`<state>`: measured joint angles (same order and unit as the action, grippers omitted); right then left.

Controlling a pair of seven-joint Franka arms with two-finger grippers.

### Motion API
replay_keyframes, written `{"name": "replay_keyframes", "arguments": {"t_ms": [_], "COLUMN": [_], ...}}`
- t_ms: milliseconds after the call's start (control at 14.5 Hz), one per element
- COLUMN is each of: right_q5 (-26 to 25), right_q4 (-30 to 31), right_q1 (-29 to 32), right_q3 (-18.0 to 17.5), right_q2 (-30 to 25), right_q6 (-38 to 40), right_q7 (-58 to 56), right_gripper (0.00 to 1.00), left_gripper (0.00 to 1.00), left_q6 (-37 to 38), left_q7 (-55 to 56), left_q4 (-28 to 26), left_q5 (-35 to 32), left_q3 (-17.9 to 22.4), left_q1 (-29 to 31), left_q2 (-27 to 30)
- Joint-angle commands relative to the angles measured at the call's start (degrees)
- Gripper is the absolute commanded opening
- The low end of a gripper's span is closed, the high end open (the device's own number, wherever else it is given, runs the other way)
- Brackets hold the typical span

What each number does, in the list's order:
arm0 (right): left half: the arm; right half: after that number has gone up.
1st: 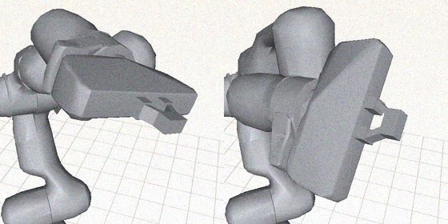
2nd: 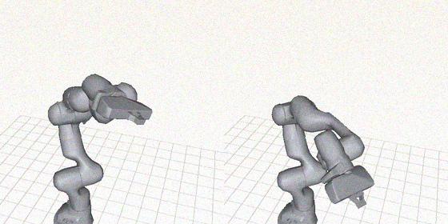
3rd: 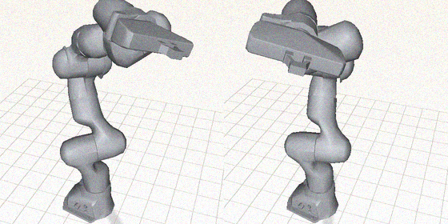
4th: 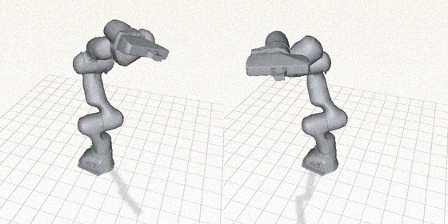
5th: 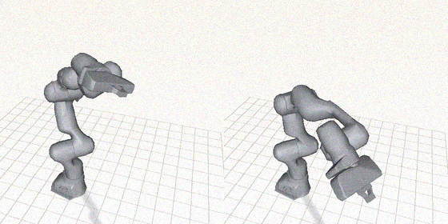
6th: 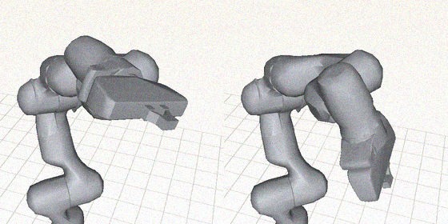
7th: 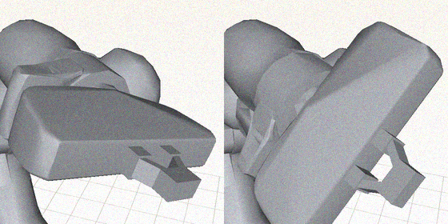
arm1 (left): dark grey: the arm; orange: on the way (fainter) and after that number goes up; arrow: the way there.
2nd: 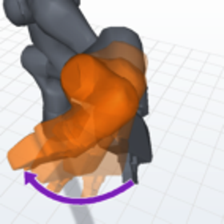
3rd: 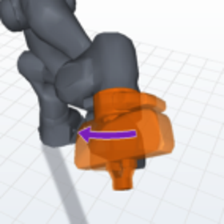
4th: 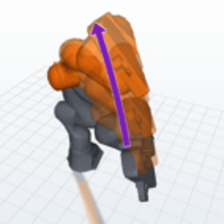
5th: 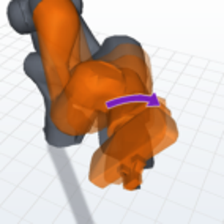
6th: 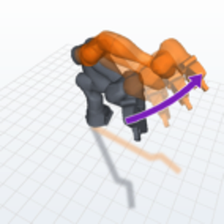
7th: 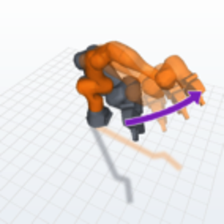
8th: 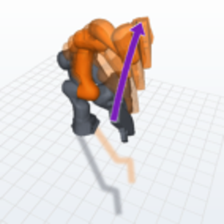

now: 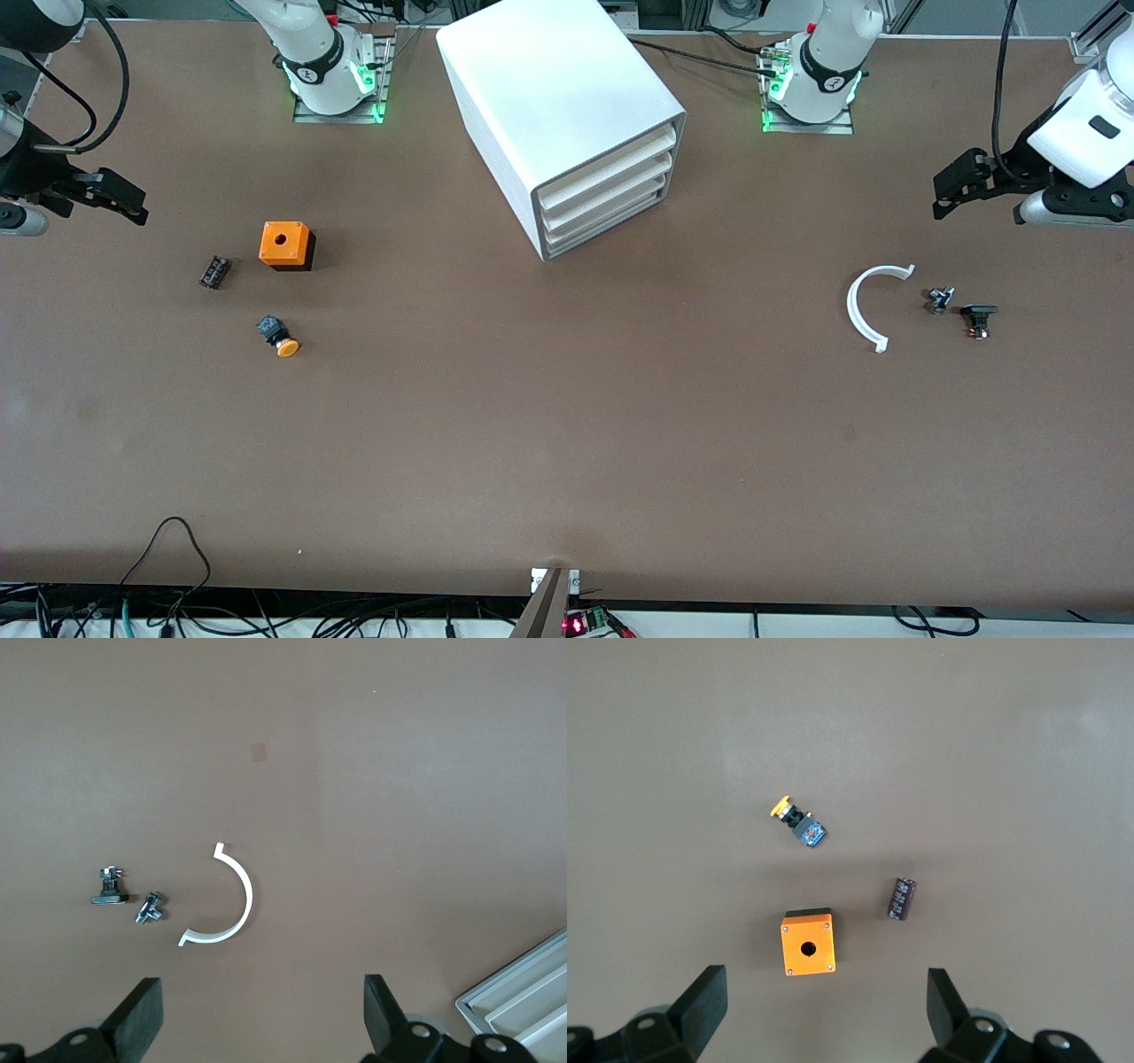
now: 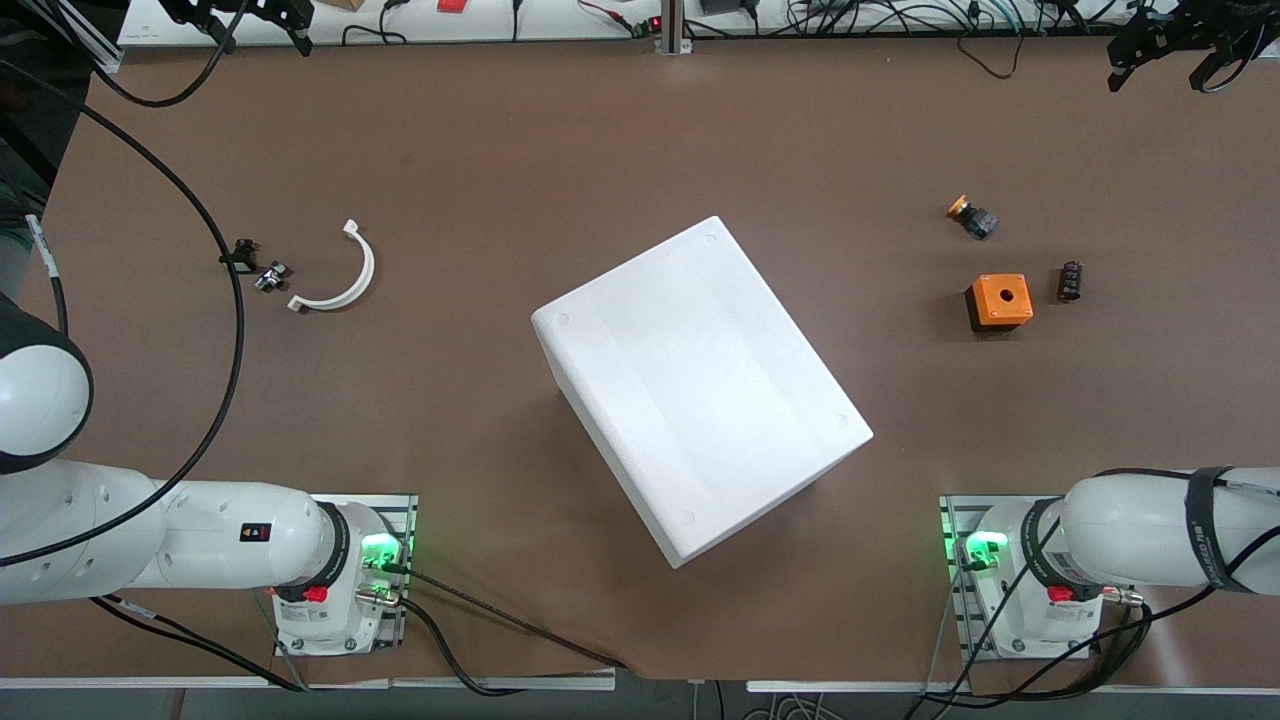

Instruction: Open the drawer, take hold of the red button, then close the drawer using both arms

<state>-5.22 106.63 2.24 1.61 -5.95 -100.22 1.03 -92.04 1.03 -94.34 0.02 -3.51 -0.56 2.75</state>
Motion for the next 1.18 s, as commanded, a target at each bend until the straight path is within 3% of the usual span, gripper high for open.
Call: {"name": "replay_keyframes", "arguments": {"t_ms": [0, 899, 1106], "right_q5": [1.0, 1.0, 1.0], "right_q4": [1.2, 1.2, 1.1], "right_q1": [0.1, 0.1, 0.1], "right_q3": [0.2, 0.2, 0.2], "right_q2": [-1.1, -1.3, -1.2], "right_q6": [-0.2, 0.0, 0.0], "right_q7": [-1.2, -2.1, -2.1], "right_gripper": [1.0, 1.0, 1.0], "left_gripper": [1.0, 1.0, 1.0], "left_q6": [1.0, 1.0, 1.0], "left_q7": [-0.2, -0.8, -0.9], "left_q4": [1.4, 1.6, 1.7], "left_q5": [0.8, 0.8, 2.8], "left_q3": [-0.1, -0.2, -0.4], "left_q1": [0.1, -0.1, -0.8], "left_q2": [-0.5, -1.3, -5.1]}}
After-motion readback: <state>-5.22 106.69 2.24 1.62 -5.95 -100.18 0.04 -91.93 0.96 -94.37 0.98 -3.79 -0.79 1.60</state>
